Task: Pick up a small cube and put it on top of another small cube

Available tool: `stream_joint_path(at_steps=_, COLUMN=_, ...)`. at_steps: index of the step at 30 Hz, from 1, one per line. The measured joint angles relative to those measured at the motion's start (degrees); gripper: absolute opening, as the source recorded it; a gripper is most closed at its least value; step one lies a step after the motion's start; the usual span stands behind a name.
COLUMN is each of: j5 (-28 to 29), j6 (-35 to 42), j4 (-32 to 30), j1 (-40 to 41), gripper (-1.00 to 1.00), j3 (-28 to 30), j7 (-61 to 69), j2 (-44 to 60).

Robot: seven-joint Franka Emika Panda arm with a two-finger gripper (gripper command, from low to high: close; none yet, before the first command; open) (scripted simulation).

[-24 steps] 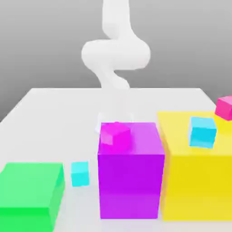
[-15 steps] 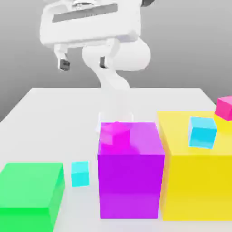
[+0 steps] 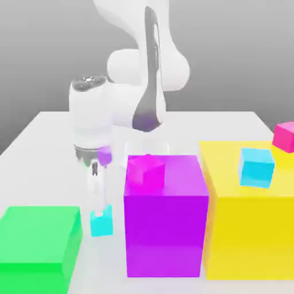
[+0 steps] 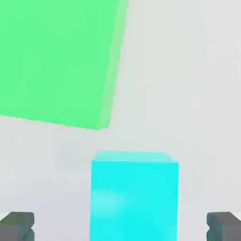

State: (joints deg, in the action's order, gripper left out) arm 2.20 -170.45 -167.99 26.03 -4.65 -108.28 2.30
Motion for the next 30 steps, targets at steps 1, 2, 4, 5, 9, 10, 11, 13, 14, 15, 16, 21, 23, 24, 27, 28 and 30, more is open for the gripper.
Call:
stream_joint_path(at_steps=1, j5=1.16, j6=-1.71, j4=0.31, j1=-0.34, gripper=0.0, j3=0.59, j7=-0.89, j2=2.06)
stream_joint_path(at_steps=2, j5=1.97, j6=-3.42, j4=0.63, j1=-1.35, gripper=0.0, j3=1.75, j7=-1.52, j2=4.12)
stream_joint_path(at_steps=4, j5=2.65, j6=-6.87, j4=1.24, j1=-2.9, gripper=0.0, j3=3.48, j7=-1.98, j2=8.23)
stream_joint_path(at_steps=5, j5=2.79, j6=-8.2, j4=1.47, j1=-3.43, gripper=-1.0, j3=4.06, j7=-2.05, j2=9.82)
stream_joint_path(at_steps=9, j5=2.84, j6=-8.32, j4=1.47, j1=-3.43, gripper=-1.0, j3=4.06, j7=-2.1, j2=9.82)
stream_joint_path(at_steps=10, j5=2.87, j6=-8.37, j4=1.47, j1=-3.42, gripper=-1.0, j3=4.05, j7=-2.12, j2=9.82)
stream_joint_path(at_steps=11, j5=2.92, j6=-9.02, j4=1.59, j1=-3.69, gripper=-1.0, j3=4.34, j7=-2.14, j2=10.61)
stream_joint_path(at_steps=13, j5=2.75, j6=-7.32, j4=1.31, j1=-3.37, gripper=-1.0, j3=3.94, j7=-2.08, j2=8.64)
stream_joint_path(at_steps=14, j5=2.34, j6=-5.89, j4=1.05, j1=-2.99, gripper=-1.0, j3=3.43, j7=-1.82, j2=6.93)
stream_joint_path(at_steps=15, j5=1.63, j6=-4.32, j4=0.75, j1=-2.69, gripper=-1.0, j3=2.92, j7=-1.33, j2=5.05)
stream_joint_path(at_steps=16, j5=0.75, j6=-2.67, j4=0.43, j1=-2.55, gripper=-1.0, j3=2.55, j7=-0.7, j2=3.07)
stream_joint_path(at_steps=21, j5=-2.74, j6=6.12, j4=-0.4, j1=-4.16, gripper=-1.0, j3=2.47, j7=2.63, j2=-6.42)
stream_joint_path(at_steps=23, j5=-3.8, j6=10.77, j4=2.58, j1=-5.21, gripper=-1.0, j3=2.47, j7=5.38, j2=-8.87)
stream_joint_path(at_steps=24, j5=-4.35, j6=13.2, j4=4.44, j1=-5.78, gripper=-1.0, j3=2.57, j7=6.89, j2=-10.04)
stream_joint_path(at_steps=27, j5=-6.15, j6=20.6, j4=10.39, j1=-7.59, gripper=-1.0, j3=2.97, j7=11.65, j2=-13.48)
stream_joint_path(at_steps=28, j5=-6.81, j6=23.06, j4=12.41, j1=-8.09, gripper=-1.0, j3=3.0, j7=13.32, j2=-14.63)
stream_joint_path(at_steps=30, j5=-7.76, j6=28.05, j4=16.12, j1=-9.34, gripper=-1.0, j3=2.98, j7=16.71, j2=-16.76)
